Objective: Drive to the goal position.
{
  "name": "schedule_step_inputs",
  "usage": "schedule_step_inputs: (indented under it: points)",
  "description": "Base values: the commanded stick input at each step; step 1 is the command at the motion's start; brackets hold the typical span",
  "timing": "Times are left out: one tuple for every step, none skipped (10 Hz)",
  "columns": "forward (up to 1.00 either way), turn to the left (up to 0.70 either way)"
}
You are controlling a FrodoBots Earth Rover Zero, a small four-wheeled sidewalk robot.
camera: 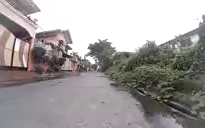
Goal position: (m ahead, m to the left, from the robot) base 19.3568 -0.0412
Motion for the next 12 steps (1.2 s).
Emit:
schedule_step_inputs:
  points:
    - [0.98,0.0]
    - [0.98,0.0]
    - [0.98,0.0]
    - [0.98,0.0]
    - [0.98,0.0]
    - [0.98,0.0]
    - [0.98,0.0]
    - [0.98,0.0]
    - [0.98,0.0]
    - [0.98,0.0]
    - [0.98,0.0]
    - [0.98,0.0]
